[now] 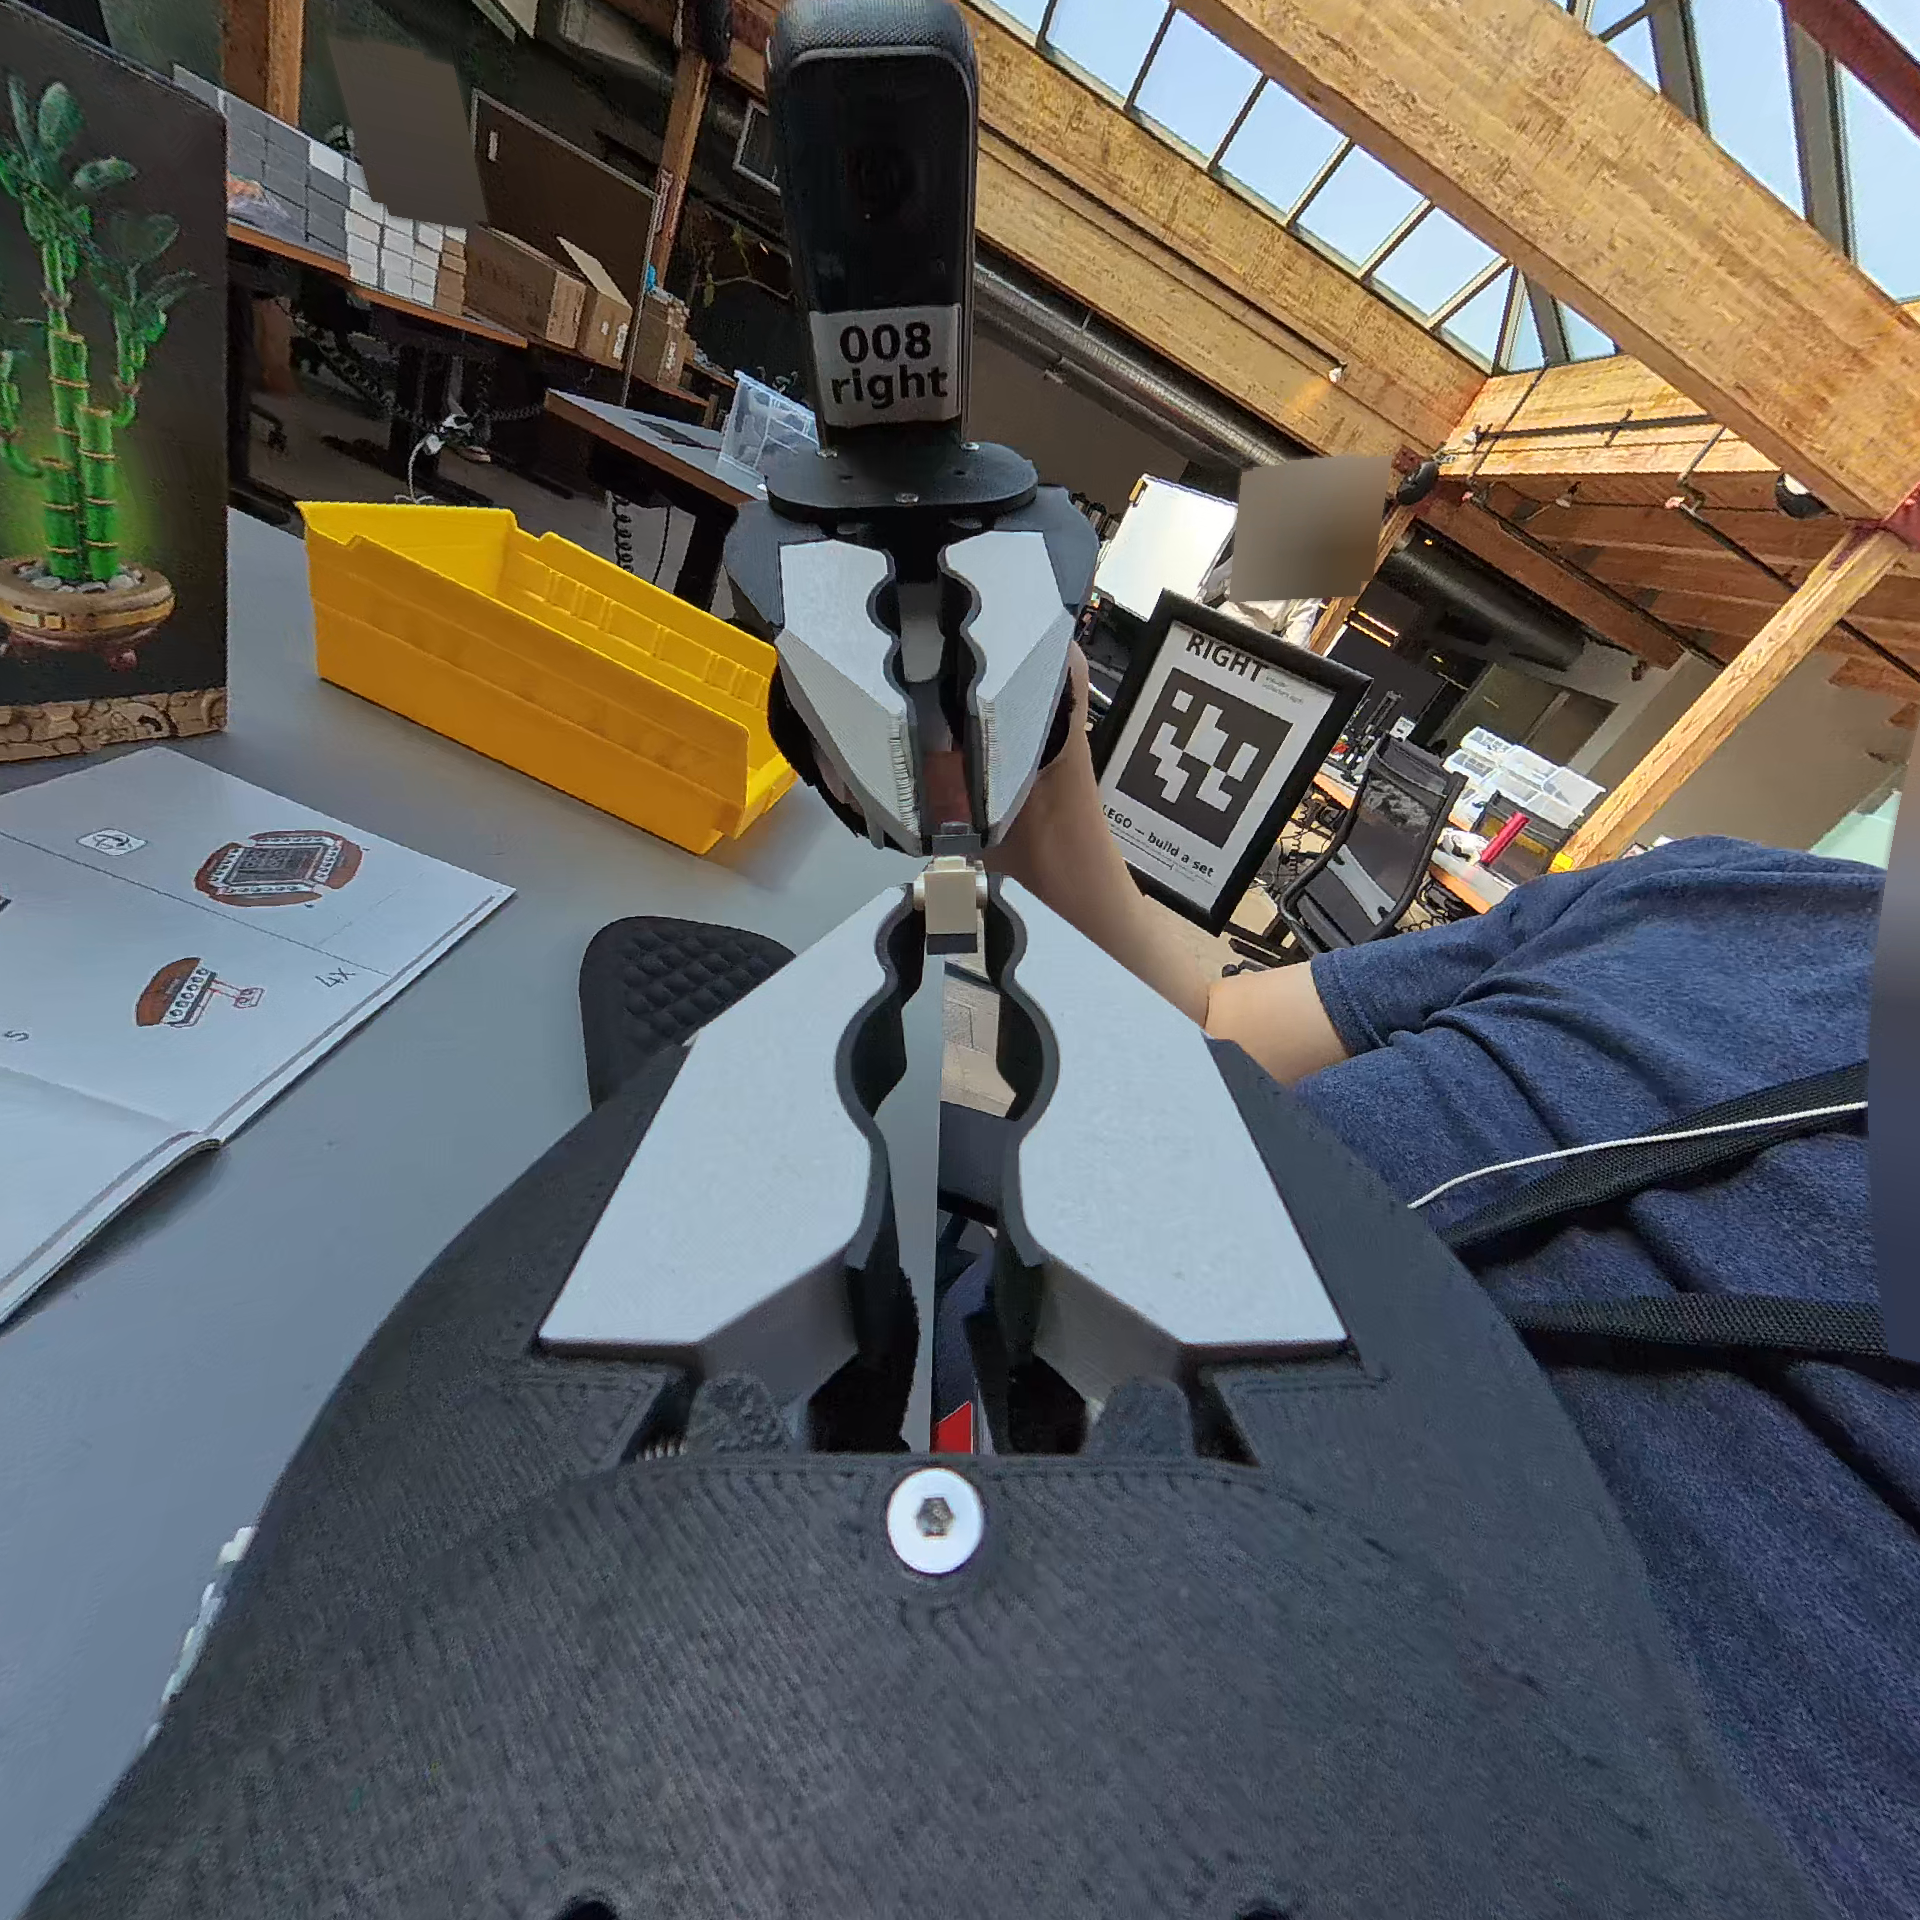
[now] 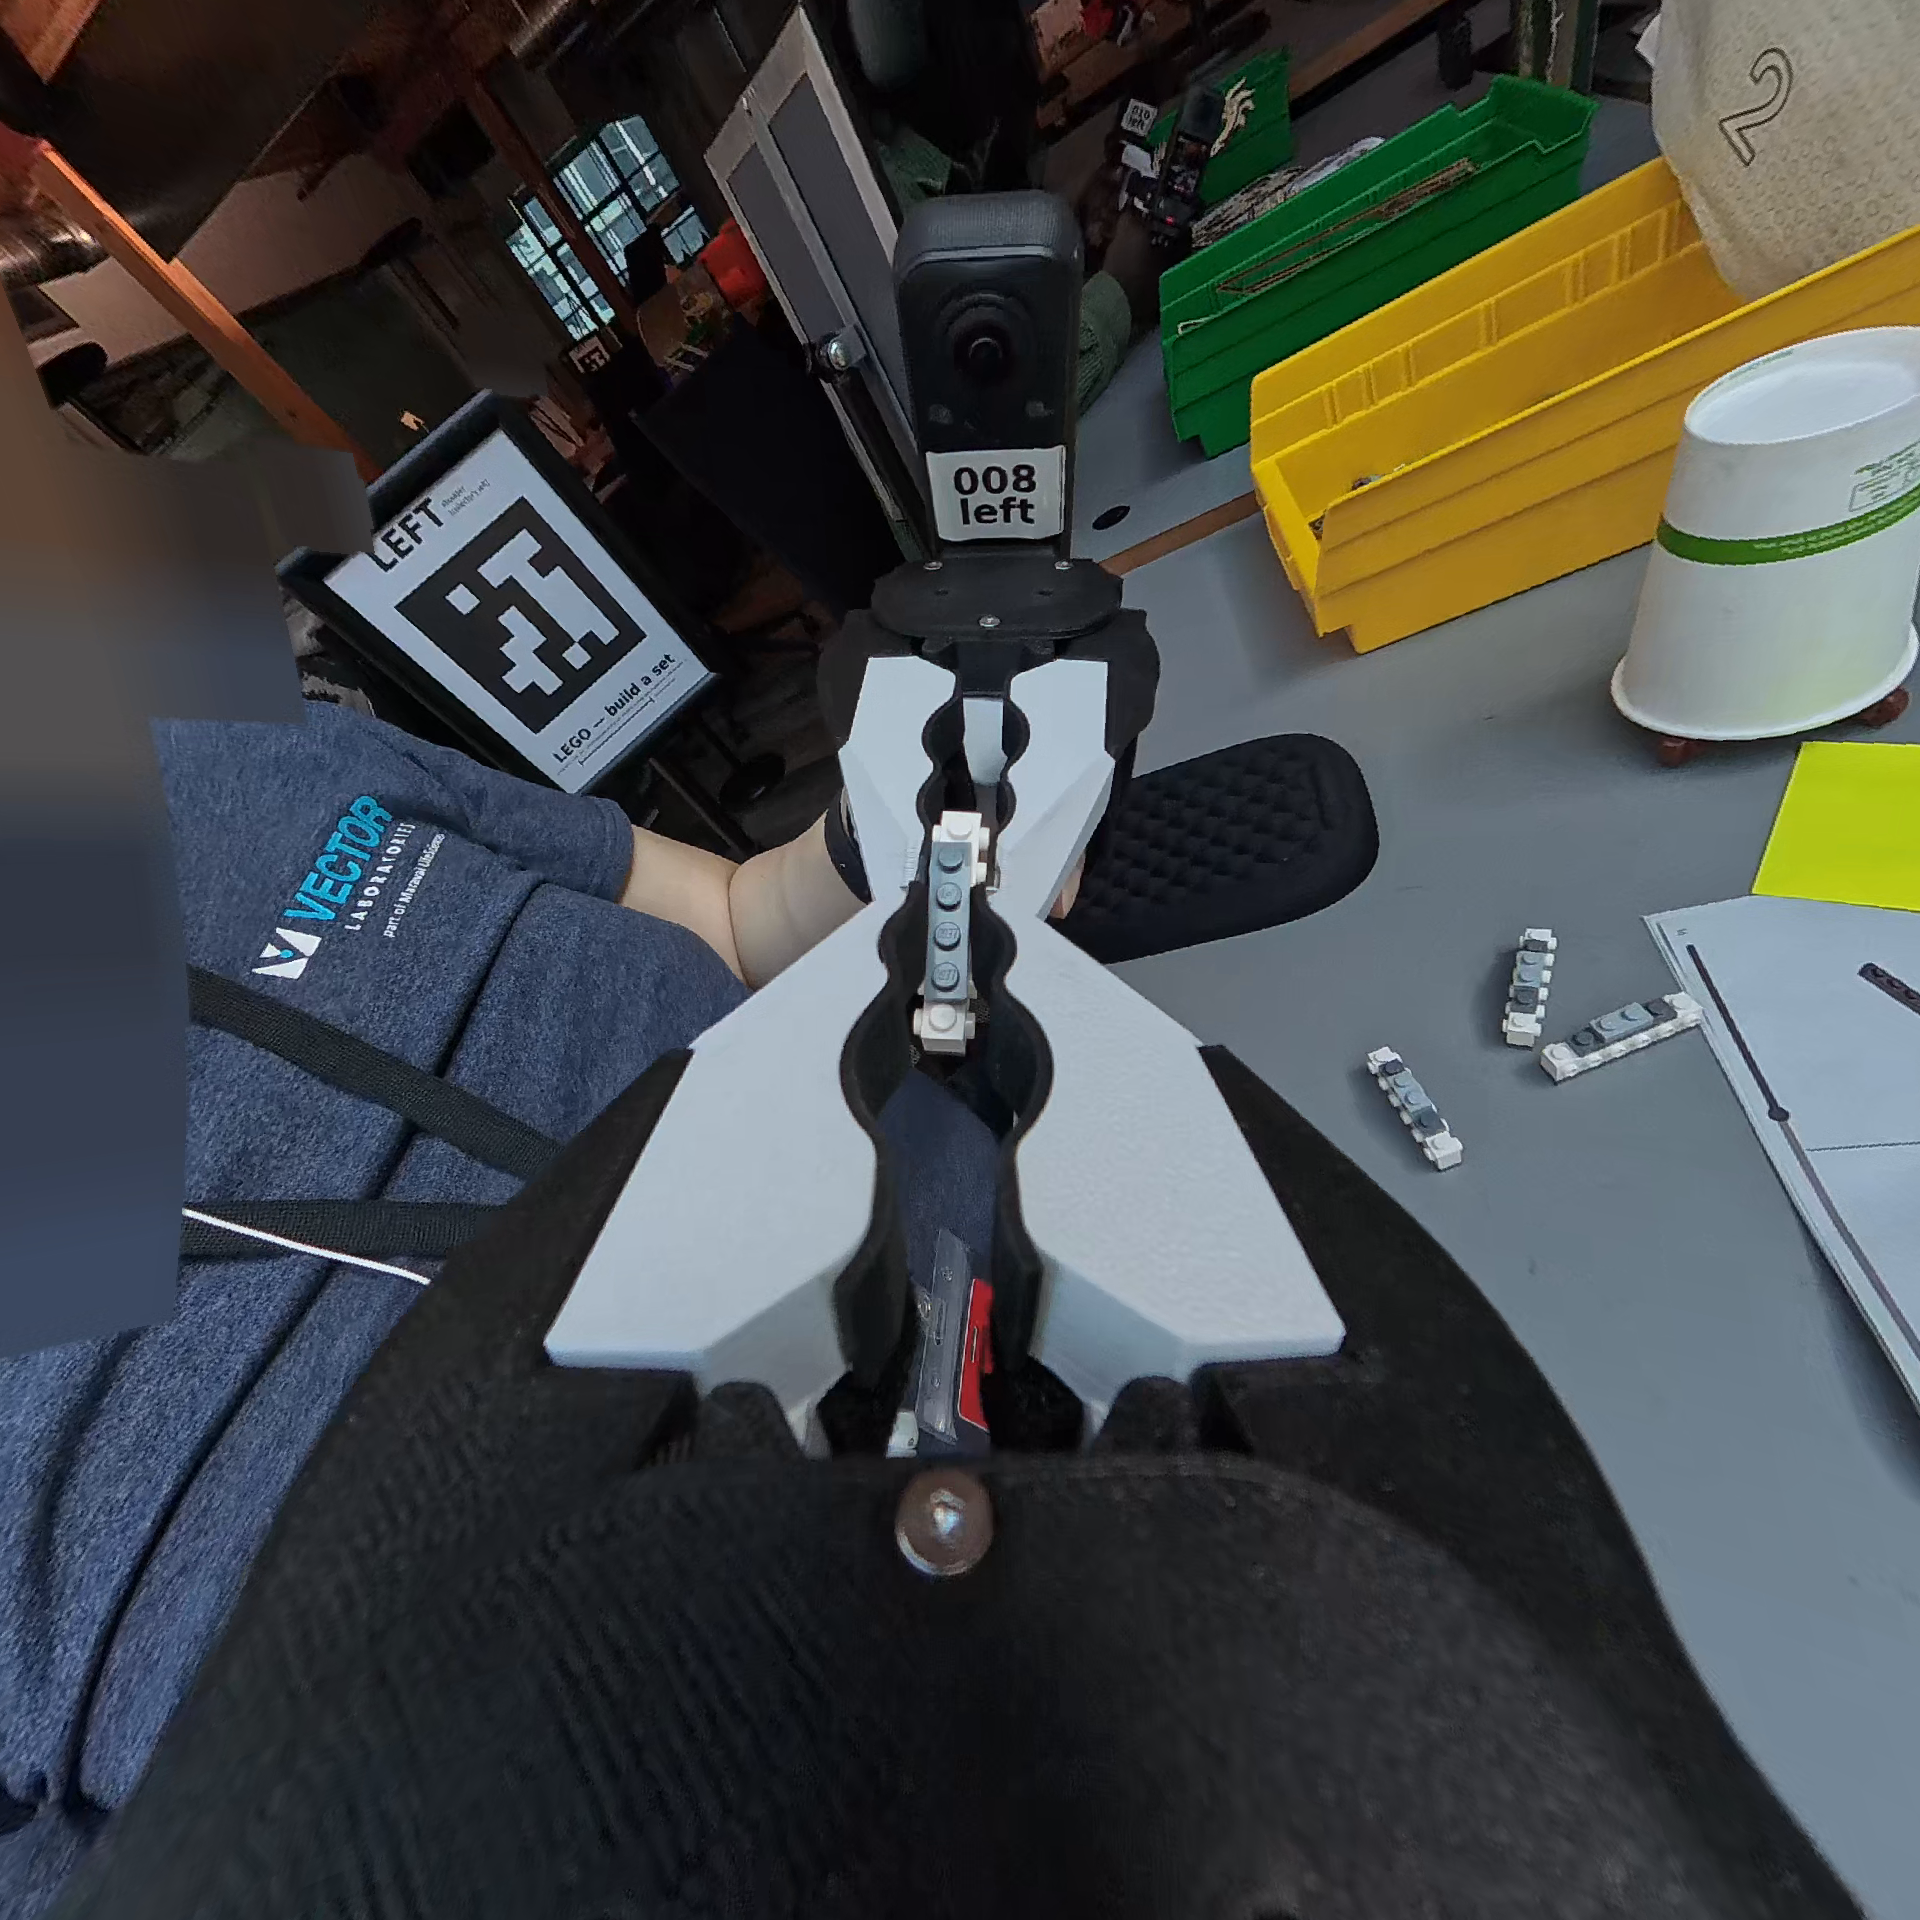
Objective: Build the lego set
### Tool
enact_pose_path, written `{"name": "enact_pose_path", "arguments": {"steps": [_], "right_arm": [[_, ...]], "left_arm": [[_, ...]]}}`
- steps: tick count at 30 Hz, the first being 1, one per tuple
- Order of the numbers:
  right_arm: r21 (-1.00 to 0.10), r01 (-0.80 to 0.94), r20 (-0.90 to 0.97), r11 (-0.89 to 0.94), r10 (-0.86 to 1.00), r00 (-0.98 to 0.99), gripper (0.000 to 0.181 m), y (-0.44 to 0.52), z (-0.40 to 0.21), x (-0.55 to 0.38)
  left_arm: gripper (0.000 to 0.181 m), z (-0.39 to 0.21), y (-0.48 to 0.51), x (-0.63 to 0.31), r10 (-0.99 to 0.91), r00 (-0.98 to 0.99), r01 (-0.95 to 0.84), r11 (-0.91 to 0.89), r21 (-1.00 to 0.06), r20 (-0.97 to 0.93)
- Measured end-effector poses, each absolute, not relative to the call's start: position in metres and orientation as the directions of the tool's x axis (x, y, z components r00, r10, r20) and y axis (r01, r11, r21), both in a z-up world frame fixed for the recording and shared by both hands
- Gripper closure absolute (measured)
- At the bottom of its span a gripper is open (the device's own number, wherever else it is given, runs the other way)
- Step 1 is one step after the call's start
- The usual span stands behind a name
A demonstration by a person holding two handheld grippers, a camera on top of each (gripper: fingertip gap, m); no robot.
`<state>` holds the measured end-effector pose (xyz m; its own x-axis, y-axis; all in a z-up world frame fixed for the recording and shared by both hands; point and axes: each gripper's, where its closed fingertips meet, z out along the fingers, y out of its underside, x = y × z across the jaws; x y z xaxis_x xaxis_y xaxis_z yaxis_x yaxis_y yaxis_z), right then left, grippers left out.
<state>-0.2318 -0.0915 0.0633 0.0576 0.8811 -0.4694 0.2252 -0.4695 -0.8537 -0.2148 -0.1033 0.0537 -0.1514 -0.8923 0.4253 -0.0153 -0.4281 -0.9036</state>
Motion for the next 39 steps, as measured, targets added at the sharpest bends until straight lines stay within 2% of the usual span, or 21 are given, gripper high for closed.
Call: {"name": "enact_pose_path", "arguments": {"steps": [15,20,27,34,39], "right_arm": [[-0.876,0.183,-0.431,-0.446,0.894,0.121,0.175,-0.112,0.078,-0.244],[-0.897,0.24,-0.348,-0.372,0.927,0.136,0.175,-0.125,0.086,-0.247],[-0.91,0.293,-0.275,-0.294,0.956,0.106,0.175,-0.144,0.129,-0.256],[-0.916,0.391,-0.026,-0.086,0.988,0.155,0.174,-0.159,0.188,-0.268],[-0.91,0.414,0.029,-0.035,0.988,0.149,0.173,-0.166,0.205,-0.272]], "left_arm": [[0.173,0.069,-0.123,-0.225,-0.935,-0.12,0.034,-0.339,-0.94,0.333],[0.173,0.076,-0.135,-0.227,-0.95,-0.124,0.045,-0.295,-0.954,0.288],[0.173,0.119,-0.152,-0.235,-0.964,-0.15,0.144,-0.241,-0.96,0.219],[0.173,0.181,-0.166,-0.248,-0.99,-0.09,0.239,-0.126,-0.963,0.107],[0.173,0.201,-0.173,-0.251,-0.99,-0.072,0.262,-0.134,-0.956,0.119]]}}
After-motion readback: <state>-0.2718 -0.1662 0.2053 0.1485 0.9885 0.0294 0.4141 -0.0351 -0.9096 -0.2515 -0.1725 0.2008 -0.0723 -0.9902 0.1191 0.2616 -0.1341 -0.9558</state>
